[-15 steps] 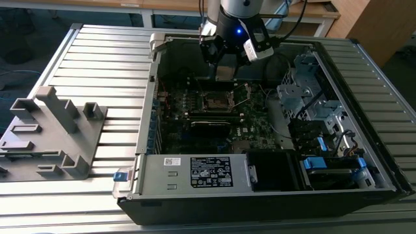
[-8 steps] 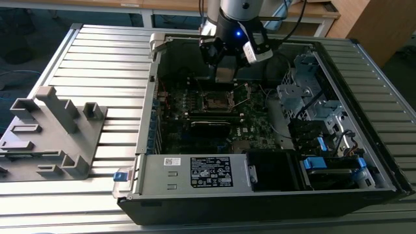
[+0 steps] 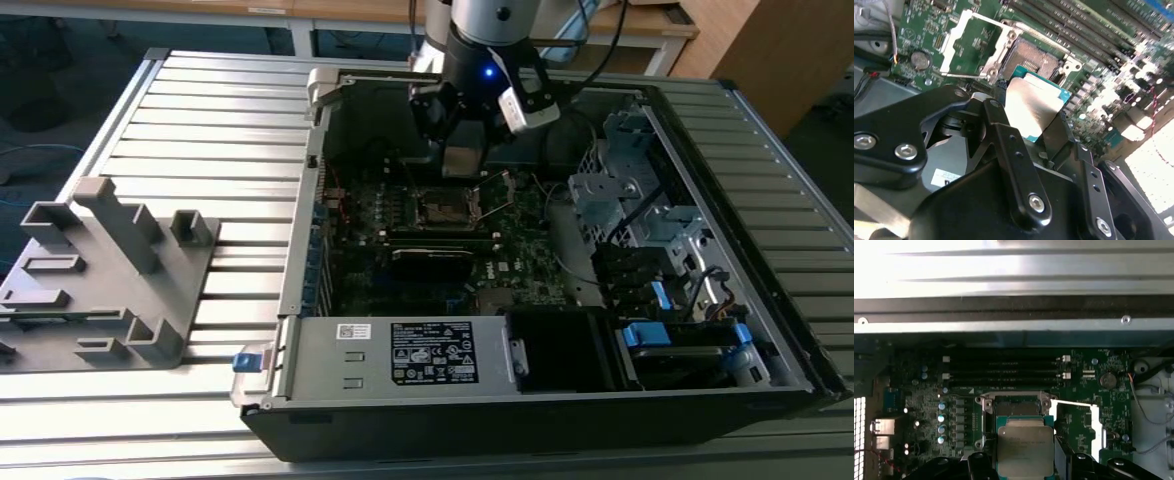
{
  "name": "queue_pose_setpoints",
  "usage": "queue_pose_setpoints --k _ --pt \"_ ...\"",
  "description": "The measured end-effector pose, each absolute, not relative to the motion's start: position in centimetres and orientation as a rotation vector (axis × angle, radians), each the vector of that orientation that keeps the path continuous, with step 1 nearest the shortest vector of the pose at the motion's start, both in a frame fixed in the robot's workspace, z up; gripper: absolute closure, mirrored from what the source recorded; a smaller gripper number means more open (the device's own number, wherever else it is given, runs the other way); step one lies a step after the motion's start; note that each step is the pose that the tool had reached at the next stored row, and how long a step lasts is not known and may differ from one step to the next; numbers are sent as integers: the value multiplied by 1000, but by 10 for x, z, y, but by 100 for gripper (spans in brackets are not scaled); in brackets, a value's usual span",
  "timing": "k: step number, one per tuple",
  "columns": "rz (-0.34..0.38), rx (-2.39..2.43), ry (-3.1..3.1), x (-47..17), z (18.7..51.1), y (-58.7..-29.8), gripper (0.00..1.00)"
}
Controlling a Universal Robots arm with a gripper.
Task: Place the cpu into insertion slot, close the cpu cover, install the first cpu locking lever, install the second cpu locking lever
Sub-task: 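Place the cpu into insertion slot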
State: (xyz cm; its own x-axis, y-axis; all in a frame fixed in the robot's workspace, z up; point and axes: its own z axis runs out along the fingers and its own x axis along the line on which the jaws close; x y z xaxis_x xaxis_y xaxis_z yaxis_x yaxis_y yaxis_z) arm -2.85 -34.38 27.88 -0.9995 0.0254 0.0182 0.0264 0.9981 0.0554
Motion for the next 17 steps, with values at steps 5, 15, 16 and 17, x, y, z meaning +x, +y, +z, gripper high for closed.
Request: queue_pose_setpoints --k 5,15,16,17 --pt "-76 -40 -3123 -28 279 -344 46" --pt "-42 -41 -3124 -29 269 -344 46" --pt "-42 -41 -3124 -29 268 -344 46" --pt "-42 -41 -3124 -29 266 -344 46"
